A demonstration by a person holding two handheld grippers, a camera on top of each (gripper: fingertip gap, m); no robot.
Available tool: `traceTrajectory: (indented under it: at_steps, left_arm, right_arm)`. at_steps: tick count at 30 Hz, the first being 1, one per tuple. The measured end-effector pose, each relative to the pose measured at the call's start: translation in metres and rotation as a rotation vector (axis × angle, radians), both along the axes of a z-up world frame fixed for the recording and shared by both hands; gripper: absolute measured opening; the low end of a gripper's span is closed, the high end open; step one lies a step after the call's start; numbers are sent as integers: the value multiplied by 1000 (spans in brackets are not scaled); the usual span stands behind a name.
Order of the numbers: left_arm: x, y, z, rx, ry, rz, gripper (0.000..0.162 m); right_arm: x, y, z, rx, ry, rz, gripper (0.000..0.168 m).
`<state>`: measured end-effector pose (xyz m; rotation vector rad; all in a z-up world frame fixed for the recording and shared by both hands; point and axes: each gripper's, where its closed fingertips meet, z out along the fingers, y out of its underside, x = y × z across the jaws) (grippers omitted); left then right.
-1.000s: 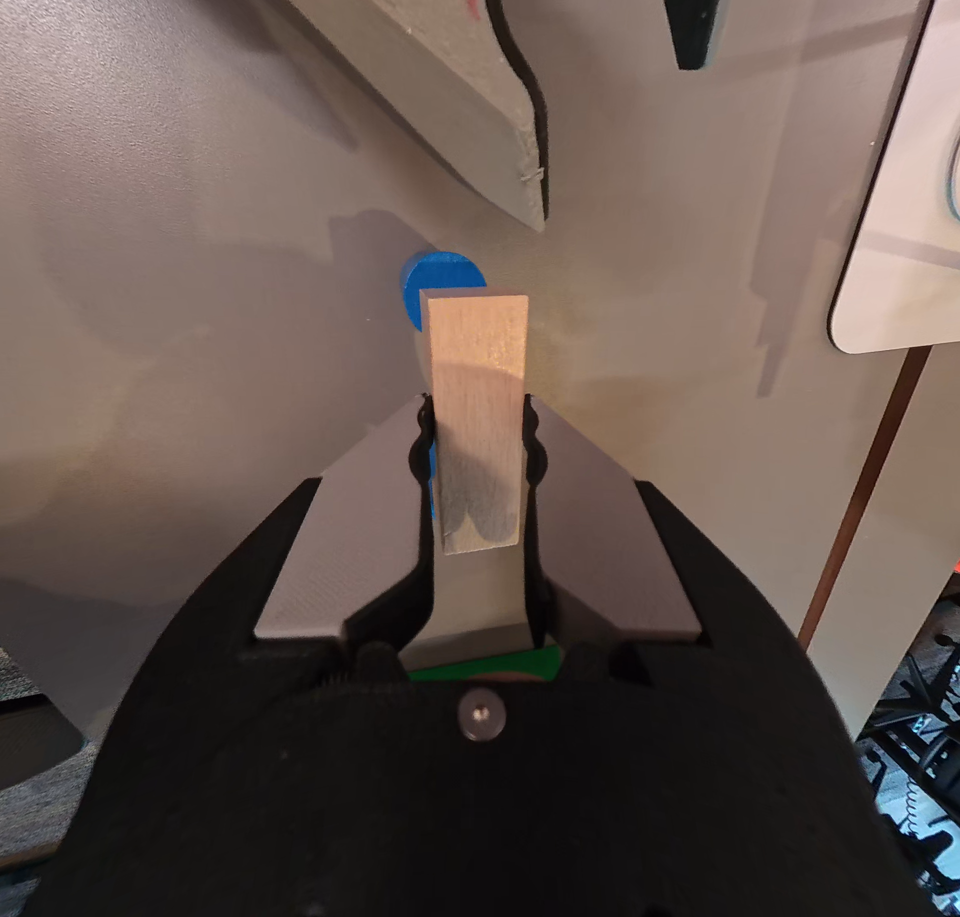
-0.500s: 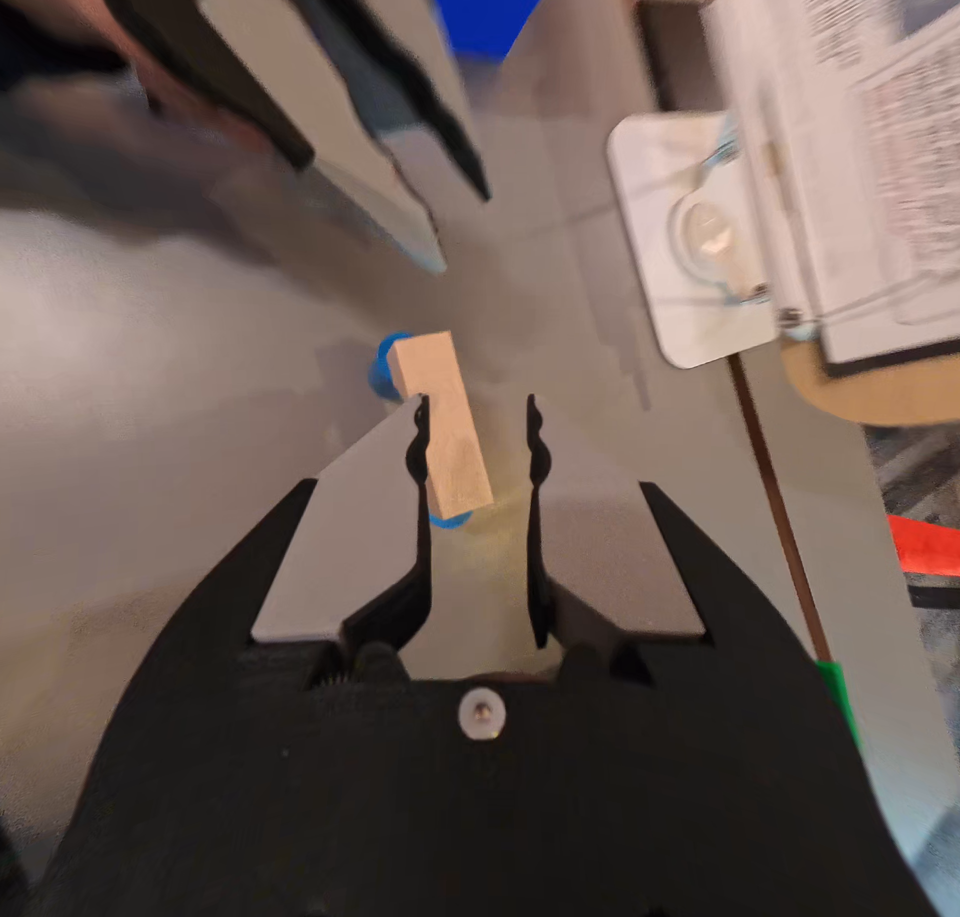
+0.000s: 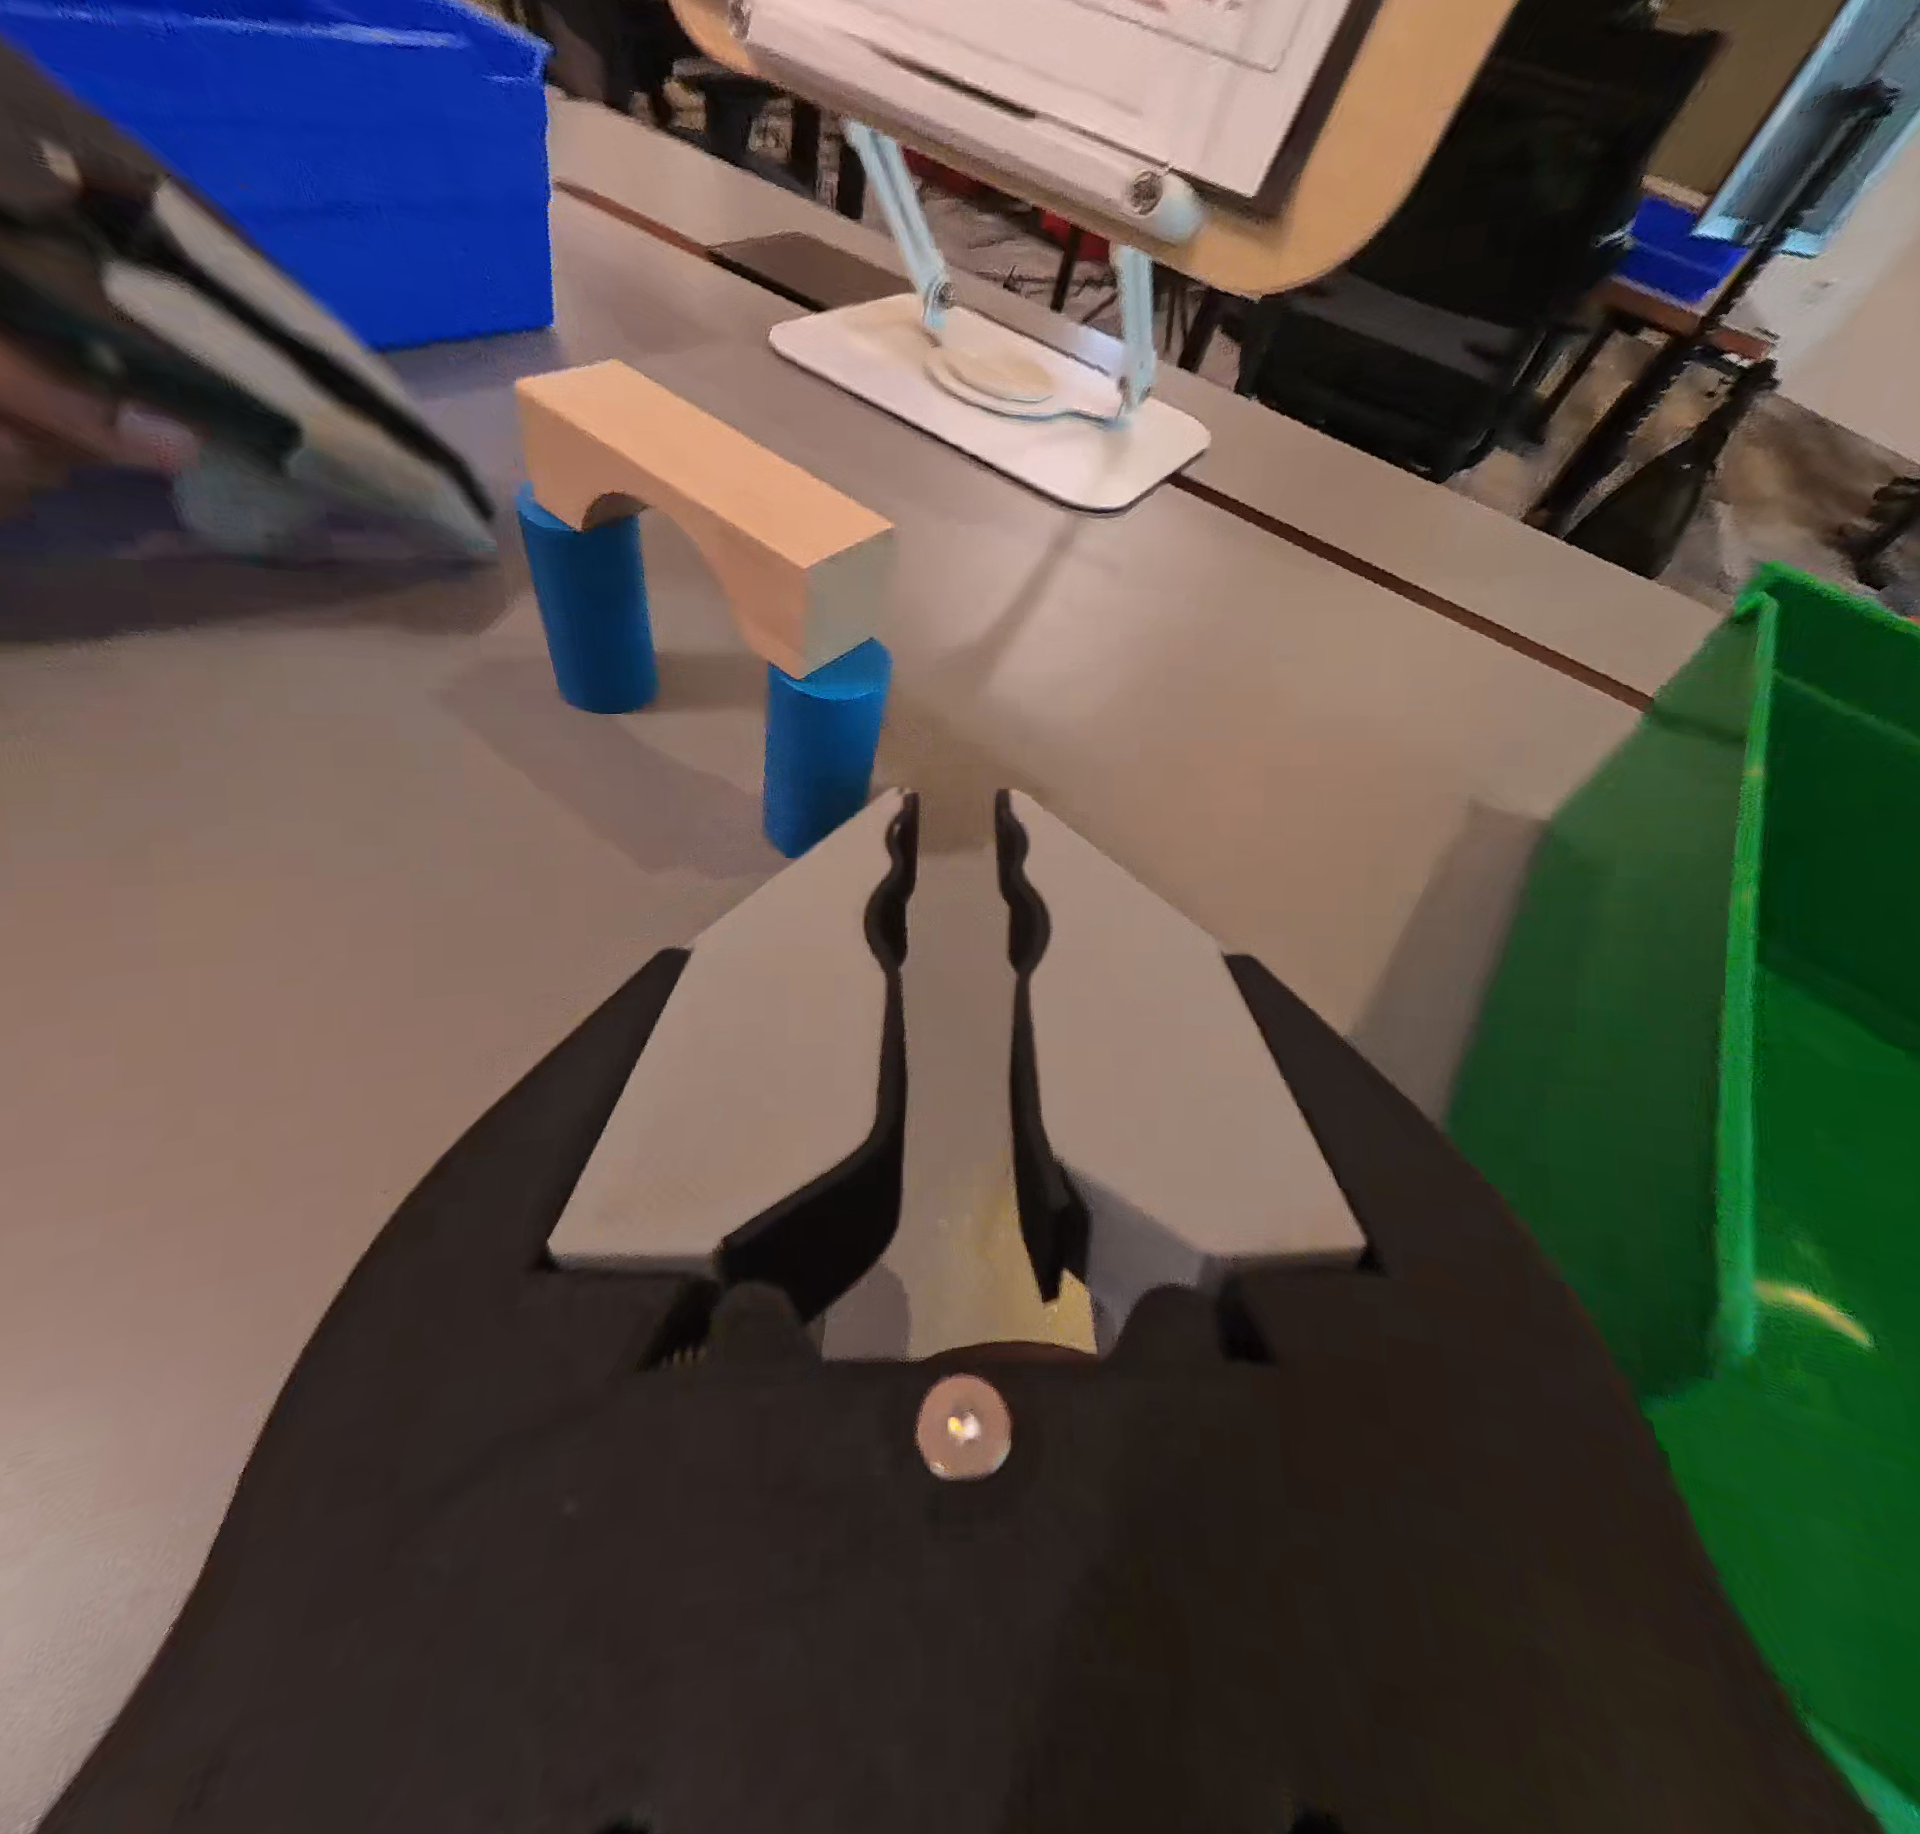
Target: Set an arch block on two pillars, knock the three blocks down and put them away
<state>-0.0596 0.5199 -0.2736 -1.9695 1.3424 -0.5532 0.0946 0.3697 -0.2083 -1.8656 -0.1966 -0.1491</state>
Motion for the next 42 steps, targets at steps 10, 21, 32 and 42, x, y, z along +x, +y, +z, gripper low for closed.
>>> traceTrajectory:
  at_steps: [10, 21, 32, 42]
  left_arm:
    - [-33, 27, 5, 527, 366, 297, 9]
    - [93, -59, 57, -227, -419, -35, 25]
    - [61, -47, 21, -277, -304, -48, 33]
    - [50, -29, 27, -232, -306, 55, 33]
  right_arm:
    - [18, -12, -11, -22, 4, -126, 13]
    - [34, -13, -15, -42, 50, -185, 13]
    - [30, -1, -14, -41, 102, -135, 30]
    - [5, 55, -29, -172, 311, -11, 50]
